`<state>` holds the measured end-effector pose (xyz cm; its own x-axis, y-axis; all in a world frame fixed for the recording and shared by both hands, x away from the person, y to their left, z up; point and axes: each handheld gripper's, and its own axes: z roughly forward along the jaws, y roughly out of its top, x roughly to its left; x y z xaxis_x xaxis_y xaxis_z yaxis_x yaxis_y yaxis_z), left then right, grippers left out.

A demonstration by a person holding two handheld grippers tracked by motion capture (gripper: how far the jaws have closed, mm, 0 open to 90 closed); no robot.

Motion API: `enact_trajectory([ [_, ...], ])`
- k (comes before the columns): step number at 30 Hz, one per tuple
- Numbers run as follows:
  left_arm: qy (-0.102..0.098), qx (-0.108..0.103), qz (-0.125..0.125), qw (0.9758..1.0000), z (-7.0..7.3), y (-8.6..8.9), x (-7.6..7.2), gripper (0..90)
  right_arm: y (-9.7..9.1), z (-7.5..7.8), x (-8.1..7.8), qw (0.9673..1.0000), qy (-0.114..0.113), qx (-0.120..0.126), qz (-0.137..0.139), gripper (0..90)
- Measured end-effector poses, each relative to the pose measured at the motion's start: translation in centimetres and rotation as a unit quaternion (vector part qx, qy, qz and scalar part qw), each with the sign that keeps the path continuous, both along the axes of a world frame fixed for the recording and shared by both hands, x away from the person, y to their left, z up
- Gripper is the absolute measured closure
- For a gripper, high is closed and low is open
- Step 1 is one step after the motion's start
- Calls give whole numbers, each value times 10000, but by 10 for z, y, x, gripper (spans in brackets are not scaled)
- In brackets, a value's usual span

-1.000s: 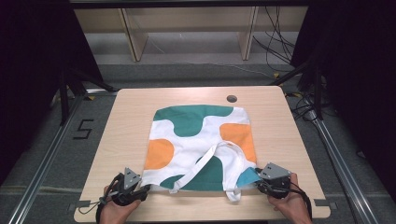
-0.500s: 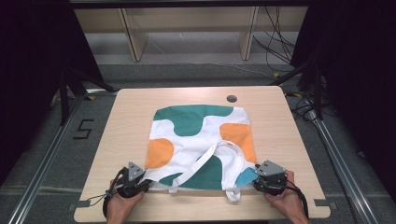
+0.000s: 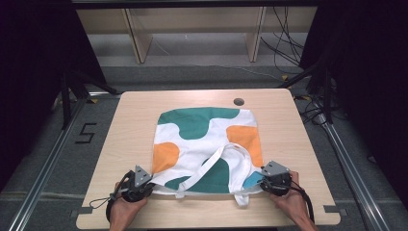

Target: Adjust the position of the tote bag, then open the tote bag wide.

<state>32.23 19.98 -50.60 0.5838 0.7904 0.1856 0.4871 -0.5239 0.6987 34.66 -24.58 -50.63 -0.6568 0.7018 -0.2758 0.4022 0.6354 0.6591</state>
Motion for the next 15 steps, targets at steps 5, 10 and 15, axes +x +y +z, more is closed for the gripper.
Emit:
enact_trajectory([
  [5,-75,50,-135,9999,4,3,0,773,-3,5,-2,9998,-47,125,136,833],
  [10,-153,-190,-44,9997,9,4,-5,785,-5,16,-6,9992,-218,347,17,861],
  [15,-327,-352,-282,9984,13,6,-8,791,-12,28,-8,9963,-391,762,-18,866],
])
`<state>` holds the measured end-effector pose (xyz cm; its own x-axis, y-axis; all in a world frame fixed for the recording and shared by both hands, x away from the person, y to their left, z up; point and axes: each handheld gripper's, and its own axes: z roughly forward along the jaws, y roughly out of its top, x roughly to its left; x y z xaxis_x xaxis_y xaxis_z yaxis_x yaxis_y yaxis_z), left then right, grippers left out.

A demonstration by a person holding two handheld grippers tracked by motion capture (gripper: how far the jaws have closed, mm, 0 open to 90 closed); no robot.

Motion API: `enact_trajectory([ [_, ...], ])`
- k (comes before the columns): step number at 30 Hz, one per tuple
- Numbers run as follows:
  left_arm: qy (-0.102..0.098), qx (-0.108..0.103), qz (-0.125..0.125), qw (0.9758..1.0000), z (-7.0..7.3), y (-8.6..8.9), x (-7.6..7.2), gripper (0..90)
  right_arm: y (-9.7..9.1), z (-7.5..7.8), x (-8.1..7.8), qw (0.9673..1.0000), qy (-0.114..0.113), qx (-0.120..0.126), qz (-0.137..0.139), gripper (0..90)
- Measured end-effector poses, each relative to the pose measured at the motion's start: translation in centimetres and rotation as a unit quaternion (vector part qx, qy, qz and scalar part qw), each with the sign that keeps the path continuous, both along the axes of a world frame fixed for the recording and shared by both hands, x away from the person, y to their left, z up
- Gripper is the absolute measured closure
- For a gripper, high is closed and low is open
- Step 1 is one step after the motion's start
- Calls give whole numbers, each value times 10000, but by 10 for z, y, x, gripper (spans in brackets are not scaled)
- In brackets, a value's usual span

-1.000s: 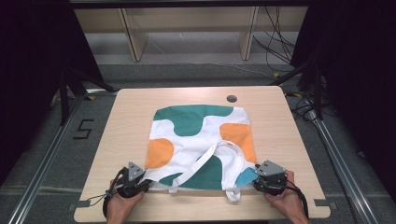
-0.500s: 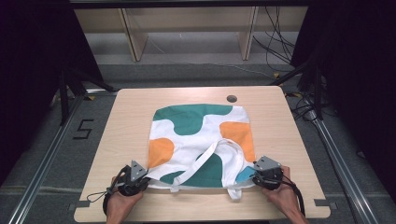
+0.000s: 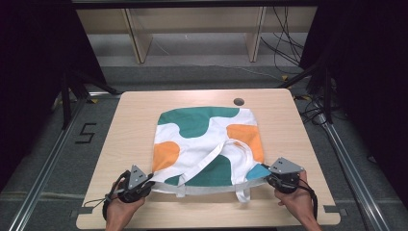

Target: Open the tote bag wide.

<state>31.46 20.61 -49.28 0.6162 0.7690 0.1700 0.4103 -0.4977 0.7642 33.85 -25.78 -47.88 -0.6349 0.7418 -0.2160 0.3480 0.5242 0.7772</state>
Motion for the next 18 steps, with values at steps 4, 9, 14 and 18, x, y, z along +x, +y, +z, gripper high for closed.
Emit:
enact_trajectory([
  [4,-193,-90,-104,9997,6,2,-2,789,-2,9,-2,9996,-105,265,25,869],
  [9,-269,-648,149,9974,14,1,-7,787,-4,18,-5,9986,-180,499,29,869],
  [14,-440,-805,119,9957,23,0,-11,788,-5,30,-7,9974,-471,548,-16,872],
  [18,-586,-905,-28,9942,34,0,-15,788,-8,39,-8,9961,-473,739,-14,874],
])
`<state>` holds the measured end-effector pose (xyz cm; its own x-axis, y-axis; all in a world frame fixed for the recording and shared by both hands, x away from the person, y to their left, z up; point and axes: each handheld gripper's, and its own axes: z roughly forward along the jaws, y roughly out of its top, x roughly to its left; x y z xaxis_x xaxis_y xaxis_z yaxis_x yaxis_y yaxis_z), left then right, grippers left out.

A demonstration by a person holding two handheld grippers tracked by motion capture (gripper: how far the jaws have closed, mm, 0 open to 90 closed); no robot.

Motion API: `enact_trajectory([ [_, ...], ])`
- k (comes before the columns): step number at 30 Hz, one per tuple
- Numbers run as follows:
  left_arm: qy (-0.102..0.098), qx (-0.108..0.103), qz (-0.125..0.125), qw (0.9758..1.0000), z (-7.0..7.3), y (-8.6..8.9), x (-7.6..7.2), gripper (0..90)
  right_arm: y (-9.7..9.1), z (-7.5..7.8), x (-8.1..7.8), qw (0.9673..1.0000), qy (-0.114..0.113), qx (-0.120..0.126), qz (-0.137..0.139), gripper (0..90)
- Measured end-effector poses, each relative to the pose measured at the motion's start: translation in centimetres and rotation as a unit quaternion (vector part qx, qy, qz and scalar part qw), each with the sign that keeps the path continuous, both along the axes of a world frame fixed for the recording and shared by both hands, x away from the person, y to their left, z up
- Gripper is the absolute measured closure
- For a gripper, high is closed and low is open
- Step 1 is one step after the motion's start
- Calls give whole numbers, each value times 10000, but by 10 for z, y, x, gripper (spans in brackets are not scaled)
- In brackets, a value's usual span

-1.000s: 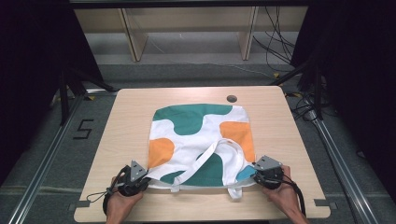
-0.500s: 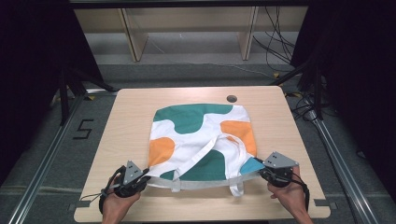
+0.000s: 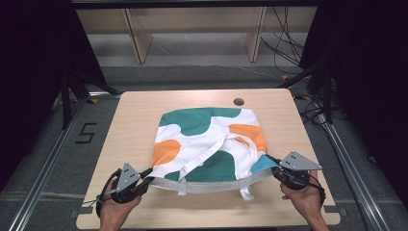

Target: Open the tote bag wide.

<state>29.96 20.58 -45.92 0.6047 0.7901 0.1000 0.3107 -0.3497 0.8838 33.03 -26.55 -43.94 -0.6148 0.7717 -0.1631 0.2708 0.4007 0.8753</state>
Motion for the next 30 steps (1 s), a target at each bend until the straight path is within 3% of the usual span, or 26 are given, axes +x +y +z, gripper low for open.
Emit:
enact_trajectory([
  [2,-121,-35,-64,9999,7,-2,-1,789,-2,6,0,9998,-208,-25,29,875],
  [3,-164,-53,-74,9998,12,-2,-2,791,-2,10,-1,9999,-145,58,-5,875],
  [4,-226,-85,-57,9997,16,-2,-2,794,-4,14,-1,9996,-268,46,-22,876],
  [6,-400,-192,-60,9990,23,-1,3,803,-4,21,-3,9994,-231,225,-113,877],
  [10,-400,-500,-42,9979,34,2,9,804,-7,37,0,9988,-404,262,-97,877],
  [12,-497,-501,-29,9975,46,2,7,805,-7,45,-2,9983,-443,342,-155,877],
  [15,-659,-695,-121,9953,66,3,4,804,-11,60,-3,9971,-659,371,-108,878],
  [16,-695,-744,-160,9947,75,3,4,805,-12,65,-5,9972,-579,461,-114,878],
  [17,-732,-823,-152,9938,80,3,3,806,-14,73,-4,9963,-721,463,-90,879],
  [18,-824,-867,-164,9927,87,3,1,807,-15,77,-5,9962,-715,497,-52,879],
  [20,-940,-846,-226,9917,103,3,-2,811,-15,91,-8,9959,-697,581,-43,880],
  [21,-893,-894,-200,9918,110,2,-5,813,-17,99,-8,9939,-1017,431,-34,880],
  [22,-994,-944,-247,9903,120,3,-7,815,-18,106,-10,9936,-1022,490,-8,881],
  [23,-994,-916,-269,9905,126,4,-9,818,-19,116,-11,9931,-1078,459,31,881],
  [24,-1050,-880,-277,9902,133,4,-11,819,-18,121,-13,9937,-992,530,22,881],
  [25,-1136,-827,-277,9897,140,3,-12,820,-20,128,-13,9919,-1176,482,80,881],
  [27,-1178,-747,-313,9897,153,2,-13,823,-20,142,-15,9899,-1326,489,130,881],
  [29,-1175,-745,-362,9896,166,1,-14,824,-22,154,-15,9896,-1336,498,175,881],
  [30,-1213,-683,-389,9895,175,0,-14,826,-22,159,-17,9904,-1232,595,181,882],
])
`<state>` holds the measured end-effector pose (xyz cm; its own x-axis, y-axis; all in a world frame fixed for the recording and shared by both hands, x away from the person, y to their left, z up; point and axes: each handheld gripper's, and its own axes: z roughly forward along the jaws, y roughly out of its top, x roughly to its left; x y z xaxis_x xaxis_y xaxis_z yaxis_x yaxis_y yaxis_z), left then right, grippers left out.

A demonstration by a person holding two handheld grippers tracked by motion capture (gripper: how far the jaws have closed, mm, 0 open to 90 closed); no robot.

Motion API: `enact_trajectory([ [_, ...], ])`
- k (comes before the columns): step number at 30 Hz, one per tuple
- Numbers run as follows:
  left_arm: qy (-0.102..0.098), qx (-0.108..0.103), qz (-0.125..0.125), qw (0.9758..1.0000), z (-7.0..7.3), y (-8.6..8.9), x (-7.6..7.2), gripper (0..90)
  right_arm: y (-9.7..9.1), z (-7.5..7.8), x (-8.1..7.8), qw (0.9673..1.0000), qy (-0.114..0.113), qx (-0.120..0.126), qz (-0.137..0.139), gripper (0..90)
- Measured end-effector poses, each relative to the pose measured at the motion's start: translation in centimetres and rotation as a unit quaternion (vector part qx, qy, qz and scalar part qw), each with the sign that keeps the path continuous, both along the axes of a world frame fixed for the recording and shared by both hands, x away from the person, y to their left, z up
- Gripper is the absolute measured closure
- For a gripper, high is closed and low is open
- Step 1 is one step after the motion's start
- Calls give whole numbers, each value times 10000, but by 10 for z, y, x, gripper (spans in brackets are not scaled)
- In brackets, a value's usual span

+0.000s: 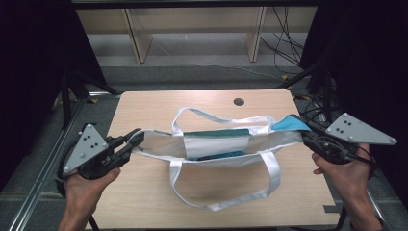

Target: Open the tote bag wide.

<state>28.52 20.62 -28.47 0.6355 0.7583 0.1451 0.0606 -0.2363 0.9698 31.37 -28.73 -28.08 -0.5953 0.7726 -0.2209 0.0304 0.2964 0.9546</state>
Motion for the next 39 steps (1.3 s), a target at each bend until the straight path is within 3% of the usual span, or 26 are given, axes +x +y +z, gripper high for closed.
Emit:
enact_trajectory([
  [3,-83,1,-55,10000,15,-1,1,829,-2,14,2,9999,-103,-111,-5,881],
  [4,-126,-41,-82,9999,20,-1,2,829,-3,18,3,9994,-194,-293,-50,881],
  [7,-54,-91,-122,9999,23,-1,9,830,-3,25,7,9998,-72,-197,2,881],
  [8,63,-107,-87,9999,16,-2,15,830,-3,24,9,9995,-91,-287,-10,881],
  [9,126,-66,-93,9999,11,-2,18,831,-4,19,13,9991,38,-426,-35,881],
  [12,299,-276,-158,9990,-7,-2,28,830,-5,3,23,9990,101,-420,-109,881],
  [14,356,-209,-151,9990,-16,-3,31,829,-7,-7,26,9990,196,-368,-128,880],
  [17,484,-104,-208,9986,-33,-4,34,826,-8,-18,31,9982,360,-479,-77,880],
  [18,527,-112,-231,9983,-38,-3,35,825,-8,-22,30,9981,470,-402,-49,879],
  [21,638,-201,-263,9974,-54,-2,36,822,-7,-30,29,9979,392,-503,-69,878],
  [24,735,-172,-288,9967,-63,-1,38,818,-6,-34,29,9974,450,-565,-56,878],
  [29,876,65,-251,9958,-74,-4,41,815,-6,-43,31,9968,545,-580,-55,876],
  [32,949,-44,-244,9952,-81,-4,49,810,-6,-49,33,9964,563,-629,-74,875],
  [34,1027,16,-226,9945,-88,-6,55,811,-6,-53,36,9953,652,-709,-137,875],
  [39,1246,-59,-264,9918,-104,-9,62,807,-10,-79,44,9918,949,-845,-159,872],
])
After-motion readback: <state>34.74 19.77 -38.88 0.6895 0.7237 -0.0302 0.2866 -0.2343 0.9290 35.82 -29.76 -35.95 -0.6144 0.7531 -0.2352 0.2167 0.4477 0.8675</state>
